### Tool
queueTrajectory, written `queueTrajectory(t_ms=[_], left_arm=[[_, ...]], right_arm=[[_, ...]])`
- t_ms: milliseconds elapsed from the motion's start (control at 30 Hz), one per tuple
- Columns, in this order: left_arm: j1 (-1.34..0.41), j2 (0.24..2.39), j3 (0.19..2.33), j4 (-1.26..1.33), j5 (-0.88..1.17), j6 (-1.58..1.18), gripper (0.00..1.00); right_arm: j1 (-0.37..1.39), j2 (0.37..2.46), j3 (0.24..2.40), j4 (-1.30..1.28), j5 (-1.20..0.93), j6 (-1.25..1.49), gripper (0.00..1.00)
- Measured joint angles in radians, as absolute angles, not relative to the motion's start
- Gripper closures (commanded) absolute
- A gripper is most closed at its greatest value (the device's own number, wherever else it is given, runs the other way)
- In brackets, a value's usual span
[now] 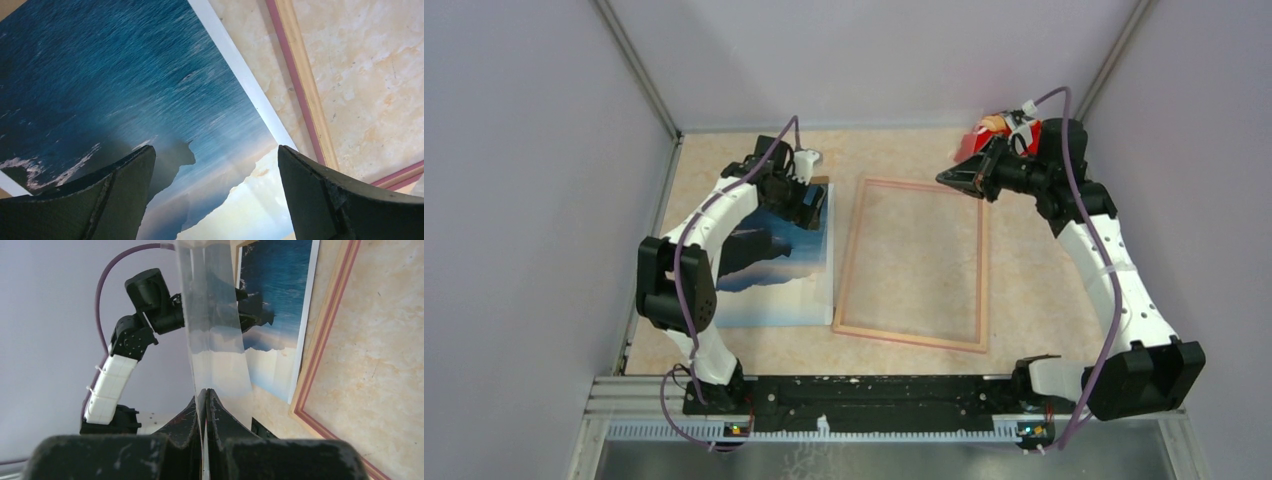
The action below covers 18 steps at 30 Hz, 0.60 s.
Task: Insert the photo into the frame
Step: Place the photo frame item in the photo frame.
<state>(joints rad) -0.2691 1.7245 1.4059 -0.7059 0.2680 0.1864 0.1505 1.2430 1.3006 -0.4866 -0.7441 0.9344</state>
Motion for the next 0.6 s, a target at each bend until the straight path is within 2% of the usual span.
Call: queueTrajectory(t_ms=[200, 400, 600], left_arm=[[-0.249, 1.723, 1.4, -0.697, 0.224, 0.187, 0.02], [-0.246, 1.715, 1.286, -0.646, 0.178, 0.198, 0.03], [-0.266, 1.729, 1.234, -0.615, 0.138, 0.21, 0.02]], right_arm=[[0.144, 1.25, 1.148, -0.379, -0.76, 0.942, 1.0], [0.046, 1.337, 0.832, -0.278, -0.756, 0.899, 1.0], [0.01, 1.401, 0.772, -0.247, -0.738, 0.825, 1.0]])
